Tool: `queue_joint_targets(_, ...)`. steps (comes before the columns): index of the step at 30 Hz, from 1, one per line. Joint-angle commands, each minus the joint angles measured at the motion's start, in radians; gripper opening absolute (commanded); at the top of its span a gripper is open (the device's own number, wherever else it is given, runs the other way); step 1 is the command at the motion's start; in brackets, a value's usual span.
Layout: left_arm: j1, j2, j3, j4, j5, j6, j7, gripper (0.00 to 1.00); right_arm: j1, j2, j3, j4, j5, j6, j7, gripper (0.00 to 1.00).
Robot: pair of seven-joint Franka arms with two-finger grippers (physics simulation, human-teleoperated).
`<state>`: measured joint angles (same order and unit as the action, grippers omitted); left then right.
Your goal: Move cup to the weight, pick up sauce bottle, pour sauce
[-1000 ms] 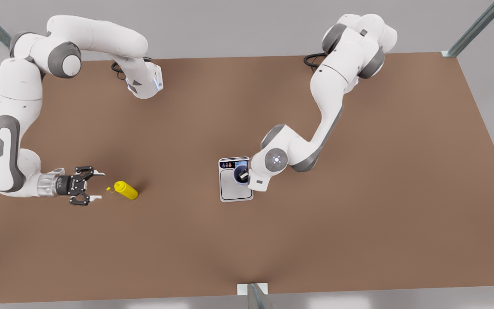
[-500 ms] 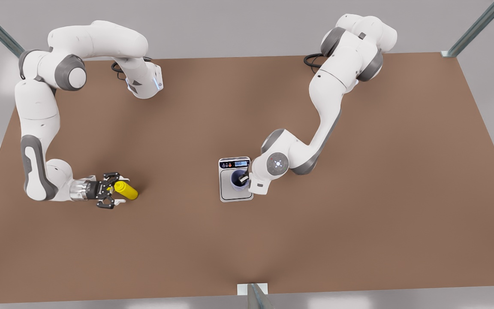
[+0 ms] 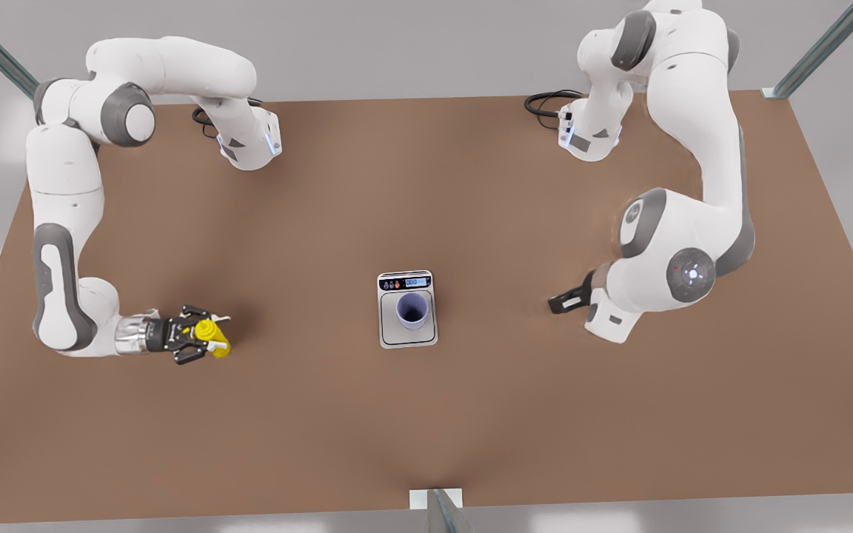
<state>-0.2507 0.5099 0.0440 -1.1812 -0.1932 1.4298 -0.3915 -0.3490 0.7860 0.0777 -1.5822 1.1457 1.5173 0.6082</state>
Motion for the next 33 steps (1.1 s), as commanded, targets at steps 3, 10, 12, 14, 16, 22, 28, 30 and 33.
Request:
queue_joint_targets(3,0.005,-0.060,0.105,-0.011,0.158,-0.103,0.402,1.00,0.079,-0.076,-0.004,0.001,-0.006,0.079,0.097,0.21)
queue_joint_targets(10,0.087,-0.344,-0.029,-0.371,0.265,0.143,0.390,1.00,0.374,-0.198,-0.038,0.031,-0.078,0.343,0.318,0.21)
queue_joint_targets(12,0.084,-0.350,-0.055,-0.371,0.258,0.115,0.402,1.00,0.420,-0.218,-0.033,0.048,-0.167,0.379,0.323,0.21)
queue_joint_targets(14,0.084,-0.357,-0.070,-0.368,0.236,0.112,0.401,1.00,0.475,-0.246,-0.027,0.065,-0.287,0.411,0.324,0.21)
queue_joint_targets(16,0.084,-0.349,-0.070,-0.368,0.236,0.112,0.402,1.00,0.535,-0.258,-0.027,0.067,-0.379,0.443,0.324,0.21)
queue_joint_targets(22,0.084,-0.347,-0.075,-0.367,0.238,0.112,0.402,1.00,0.720,-0.252,-0.032,0.131,-0.696,0.532,0.406,0.21)
queue_joint_targets(28,0.084,-0.346,-0.075,-0.367,0.238,0.112,0.402,1.00,0.818,-0.113,-0.084,0.337,-0.722,0.607,0.407,0.21)
queue_joint_targets(30,0.084,-0.346,-0.075,-0.367,0.238,0.112,0.401,1.00,0.858,-0.096,-0.085,0.352,-0.728,0.629,0.406,0.21)
queue_joint_targets(33,0.084,-0.343,-0.075,-0.367,0.238,0.112,0.401,1.00,0.880,-0.102,-0.081,0.349,-0.785,0.641,0.406,0.21)
